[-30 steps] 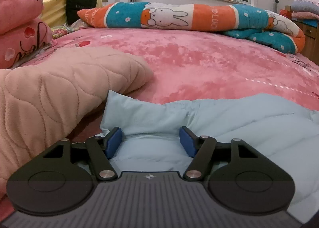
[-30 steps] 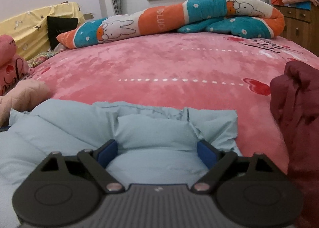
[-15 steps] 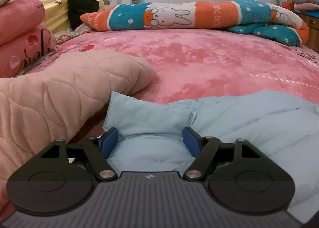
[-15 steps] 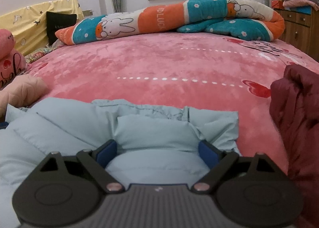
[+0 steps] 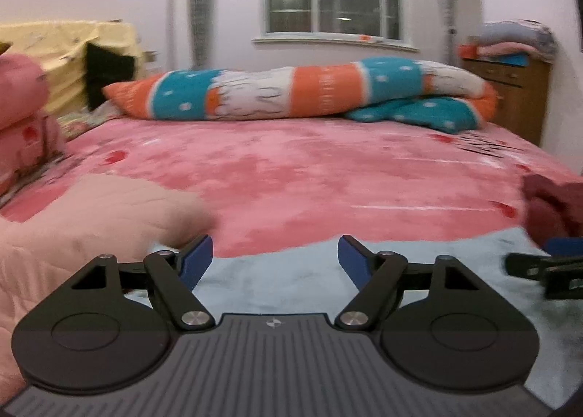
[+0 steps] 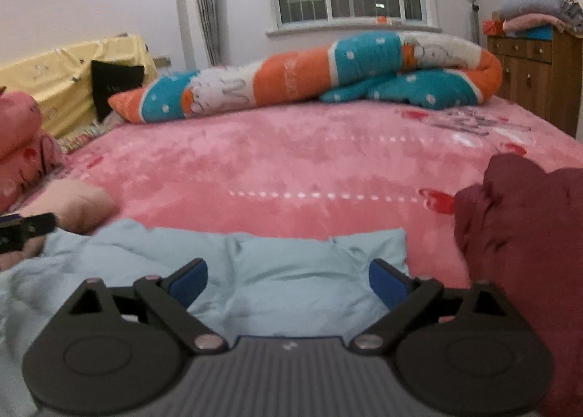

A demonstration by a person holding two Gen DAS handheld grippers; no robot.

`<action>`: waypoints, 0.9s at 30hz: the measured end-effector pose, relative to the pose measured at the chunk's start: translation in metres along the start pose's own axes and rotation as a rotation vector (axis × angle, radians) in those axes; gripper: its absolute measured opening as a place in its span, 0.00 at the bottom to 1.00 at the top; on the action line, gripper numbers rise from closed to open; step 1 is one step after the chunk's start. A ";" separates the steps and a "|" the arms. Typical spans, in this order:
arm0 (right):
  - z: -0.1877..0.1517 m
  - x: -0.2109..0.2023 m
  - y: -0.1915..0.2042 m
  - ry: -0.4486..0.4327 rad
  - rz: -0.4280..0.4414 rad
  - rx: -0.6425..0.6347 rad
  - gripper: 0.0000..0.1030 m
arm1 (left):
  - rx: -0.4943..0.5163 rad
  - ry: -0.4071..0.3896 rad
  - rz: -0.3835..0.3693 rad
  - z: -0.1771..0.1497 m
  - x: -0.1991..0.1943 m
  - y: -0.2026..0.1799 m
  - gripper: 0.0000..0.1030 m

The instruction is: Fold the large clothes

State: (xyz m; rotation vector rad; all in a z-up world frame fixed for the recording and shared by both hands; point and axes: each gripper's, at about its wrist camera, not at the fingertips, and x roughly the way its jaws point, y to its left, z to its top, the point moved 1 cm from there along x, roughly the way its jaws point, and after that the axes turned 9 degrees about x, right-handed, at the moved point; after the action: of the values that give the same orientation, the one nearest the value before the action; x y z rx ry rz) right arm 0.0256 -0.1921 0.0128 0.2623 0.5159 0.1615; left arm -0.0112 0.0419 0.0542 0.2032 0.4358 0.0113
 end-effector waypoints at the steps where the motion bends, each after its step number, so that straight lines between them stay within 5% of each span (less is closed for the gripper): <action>1: -0.002 -0.004 0.002 0.003 -0.012 -0.013 0.96 | 0.008 0.000 -0.016 0.000 -0.003 -0.008 0.91; 5: -0.015 -0.011 0.003 0.036 -0.029 -0.051 0.96 | 0.026 0.035 -0.059 -0.008 -0.002 -0.035 0.91; 11: -0.033 -0.003 -0.002 0.043 -0.033 -0.066 0.96 | 0.047 0.082 -0.026 -0.029 0.020 -0.058 0.92; 27: -0.046 0.011 -0.005 0.074 -0.046 -0.070 0.99 | 0.043 0.093 0.002 -0.045 0.047 -0.060 1.00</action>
State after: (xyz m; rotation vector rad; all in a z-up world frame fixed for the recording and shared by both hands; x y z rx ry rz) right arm 0.0120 -0.1847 -0.0326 0.1760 0.5877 0.1445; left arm 0.0106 -0.0059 -0.0168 0.2466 0.5285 0.0136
